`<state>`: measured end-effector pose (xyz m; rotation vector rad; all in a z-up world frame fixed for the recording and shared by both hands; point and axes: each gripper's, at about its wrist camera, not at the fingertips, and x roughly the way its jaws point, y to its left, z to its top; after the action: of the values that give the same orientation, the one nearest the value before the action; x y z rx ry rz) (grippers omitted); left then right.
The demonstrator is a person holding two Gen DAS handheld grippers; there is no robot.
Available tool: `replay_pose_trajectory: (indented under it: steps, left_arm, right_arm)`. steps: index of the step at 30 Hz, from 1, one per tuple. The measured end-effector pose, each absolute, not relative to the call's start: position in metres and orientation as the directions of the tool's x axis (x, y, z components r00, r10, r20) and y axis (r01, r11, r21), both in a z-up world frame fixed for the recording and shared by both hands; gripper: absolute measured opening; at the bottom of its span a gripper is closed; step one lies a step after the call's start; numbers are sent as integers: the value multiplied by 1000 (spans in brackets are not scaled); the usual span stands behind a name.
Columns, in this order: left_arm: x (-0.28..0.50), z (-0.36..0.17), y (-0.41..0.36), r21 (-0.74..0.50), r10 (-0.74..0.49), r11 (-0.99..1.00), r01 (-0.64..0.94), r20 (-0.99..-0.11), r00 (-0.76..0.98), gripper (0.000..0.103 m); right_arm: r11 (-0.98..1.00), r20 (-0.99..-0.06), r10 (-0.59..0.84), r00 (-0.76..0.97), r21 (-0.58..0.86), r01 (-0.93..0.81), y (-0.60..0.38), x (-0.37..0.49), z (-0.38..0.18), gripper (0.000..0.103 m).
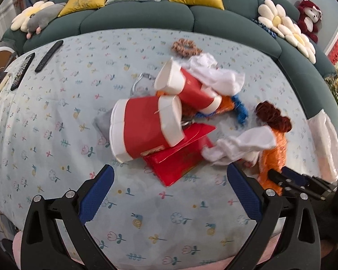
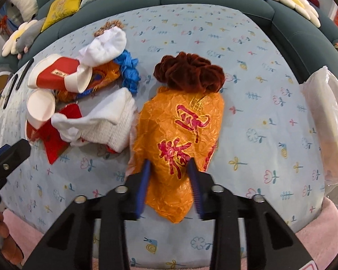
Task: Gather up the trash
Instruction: 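Reach the right tool to the orange candy bag and grasp it, then grasp the white tissue with the left tool while the right tool lifts the orange bag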
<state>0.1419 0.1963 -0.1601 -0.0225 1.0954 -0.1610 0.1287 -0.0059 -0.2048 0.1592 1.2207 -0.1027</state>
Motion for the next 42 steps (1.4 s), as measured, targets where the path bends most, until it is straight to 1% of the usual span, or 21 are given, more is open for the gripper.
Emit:
replay_pose_trajectory:
  steps: [2, 5, 9, 12, 15, 19, 23, 25, 26, 27, 28, 29, 30, 31, 34, 35, 42]
  left_arm:
    - [142, -166, 199, -92, -136, 989, 119, -885, 446, 95]
    - [144, -174, 203, -112, -151, 987, 115, -887, 437, 92]
    - [146, -178, 201, -151, -188, 981, 121, -890, 416, 81]
    - [142, -167, 195, -202, -241, 970, 136, -870, 430, 82]
    - [140, -159, 177, -228, -279, 959, 168, -859, 429, 82]
    - [145, -157, 149, -216, -285, 955, 205, -860, 423, 83]
    - [154, -165, 124, -182, -271, 952, 245, -873, 406, 83]
    - [157, -170, 114, -164, -263, 950, 264, -879, 398, 81]
    - [158, -172, 110, -161, -264, 948, 275, -880, 395, 79]
    - [158, -174, 105, -157, -264, 945, 286, -881, 392, 71]
    - [159, -175, 101, -154, -265, 943, 295, -883, 387, 60]
    - [160, -177, 97, -150, -264, 941, 303, -886, 381, 55]
    - [161, -179, 93, -145, -260, 941, 307, -889, 377, 44]
    - [162, -180, 90, -146, -262, 939, 312, -891, 371, 29]
    - [162, -181, 81, -144, -259, 936, 320, -899, 354, 13]
    - [161, -179, 78, -137, -256, 936, 323, -897, 361, 11]
    - [151, -147, 60, -137, -274, 932, 336, -873, 404, 11]
  right_arm:
    - [985, -938, 6, 347, 65, 159, -5, 128, -204, 24]
    - [986, -936, 10, 353, 69, 154, -4, 127, -201, 19]
    - [983, -928, 34, 370, 97, 153, -4, 123, -191, 15]
    - [984, -923, 46, 383, 108, 140, -4, 120, -182, 13]
    - [985, -917, 52, 396, 111, 129, -5, 116, -174, 12]
    - [982, -907, 76, 415, 140, 125, -11, 108, -161, 12]
    - [983, -902, 68, 427, 134, 127, -20, 98, -150, 12]
    - [982, -902, 56, 428, 128, 142, -27, 94, -147, 12]
    - [980, -903, 49, 427, 125, 152, -32, 92, -145, 12]
    - [979, -903, 46, 426, 126, 162, -36, 91, -144, 12]
    - [977, -903, 44, 427, 128, 170, -40, 90, -143, 12]
    - [976, -903, 41, 427, 129, 178, -44, 90, -142, 12]
    - [975, -903, 36, 428, 126, 184, -48, 89, -141, 12]
    - [975, -903, 31, 429, 122, 187, -50, 90, -141, 12]
    - [973, -899, 26, 436, 123, 195, -57, 89, -138, 12]
    - [972, -897, 27, 441, 127, 198, -60, 89, -136, 12]
    - [972, -872, 11, 489, 125, 201, -74, 85, -112, 12]
